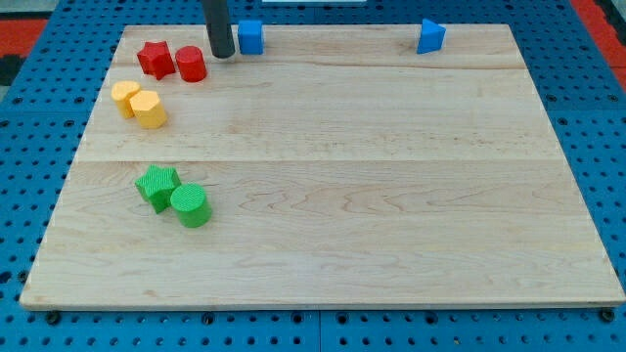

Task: Push the blue cube towards the blue triangle

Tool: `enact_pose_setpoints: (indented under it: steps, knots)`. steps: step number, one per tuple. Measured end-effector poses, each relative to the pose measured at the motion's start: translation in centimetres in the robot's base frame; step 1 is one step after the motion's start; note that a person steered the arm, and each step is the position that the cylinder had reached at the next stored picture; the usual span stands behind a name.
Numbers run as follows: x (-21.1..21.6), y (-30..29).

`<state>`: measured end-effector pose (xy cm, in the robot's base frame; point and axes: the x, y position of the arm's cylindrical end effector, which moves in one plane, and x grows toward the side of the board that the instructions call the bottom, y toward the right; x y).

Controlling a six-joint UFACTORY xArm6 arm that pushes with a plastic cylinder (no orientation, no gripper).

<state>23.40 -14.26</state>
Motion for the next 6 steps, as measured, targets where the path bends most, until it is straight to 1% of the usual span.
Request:
enact_pose_setpoints:
  steps: [1,2,3,4,5,6]
  knots:
    - [-1.8,-4.0]
    - [-0.5,4.4]
    - [0.8,11.0]
    - [-0.5,6.2]
    - [-2.2,9.8]
    - [-2.9,12.5]
